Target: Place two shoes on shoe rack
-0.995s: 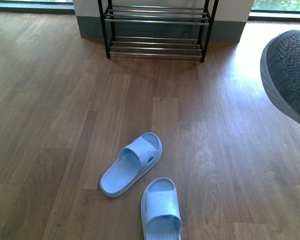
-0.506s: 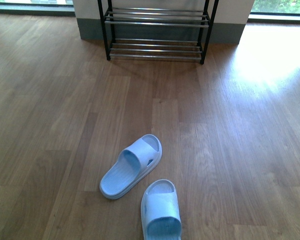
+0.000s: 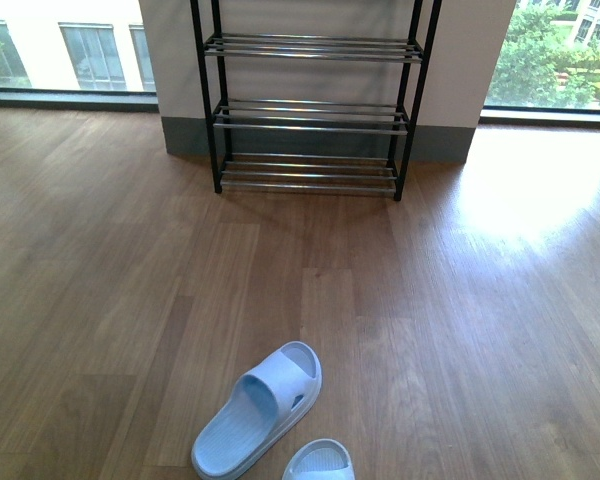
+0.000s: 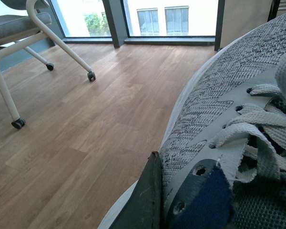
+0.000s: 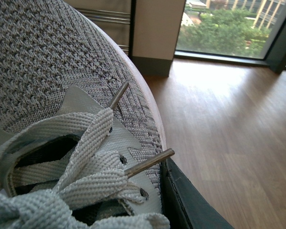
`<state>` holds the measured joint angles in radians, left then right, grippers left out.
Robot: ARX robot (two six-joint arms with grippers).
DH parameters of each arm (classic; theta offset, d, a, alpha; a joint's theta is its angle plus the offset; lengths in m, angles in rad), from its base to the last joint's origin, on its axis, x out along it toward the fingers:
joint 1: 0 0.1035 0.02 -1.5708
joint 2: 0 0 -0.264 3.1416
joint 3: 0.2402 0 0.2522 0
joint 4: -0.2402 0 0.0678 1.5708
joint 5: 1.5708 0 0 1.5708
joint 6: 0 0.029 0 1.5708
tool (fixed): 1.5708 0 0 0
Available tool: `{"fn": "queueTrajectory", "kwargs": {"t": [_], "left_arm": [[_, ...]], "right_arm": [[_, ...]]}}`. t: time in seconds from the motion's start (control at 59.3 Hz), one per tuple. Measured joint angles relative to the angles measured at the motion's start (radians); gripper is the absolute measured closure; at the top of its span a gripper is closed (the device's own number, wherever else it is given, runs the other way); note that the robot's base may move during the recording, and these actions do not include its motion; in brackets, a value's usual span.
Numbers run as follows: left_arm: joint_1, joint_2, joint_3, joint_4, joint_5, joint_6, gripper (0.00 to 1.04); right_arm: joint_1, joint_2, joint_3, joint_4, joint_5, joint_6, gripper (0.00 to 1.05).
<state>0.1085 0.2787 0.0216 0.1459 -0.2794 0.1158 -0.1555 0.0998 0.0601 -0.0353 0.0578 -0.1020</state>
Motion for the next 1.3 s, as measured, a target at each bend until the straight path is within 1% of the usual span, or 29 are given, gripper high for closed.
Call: {"fn": "queueTrajectory", "kwargs": {"t": [1.298], "left_arm": [[0.001,0.0,-0.001,0.0,-0.006,0.0,1.03]], "right_arm": [[0.011,-0.002,0.0,0.0,-0.002,0.001,1.01]]}}
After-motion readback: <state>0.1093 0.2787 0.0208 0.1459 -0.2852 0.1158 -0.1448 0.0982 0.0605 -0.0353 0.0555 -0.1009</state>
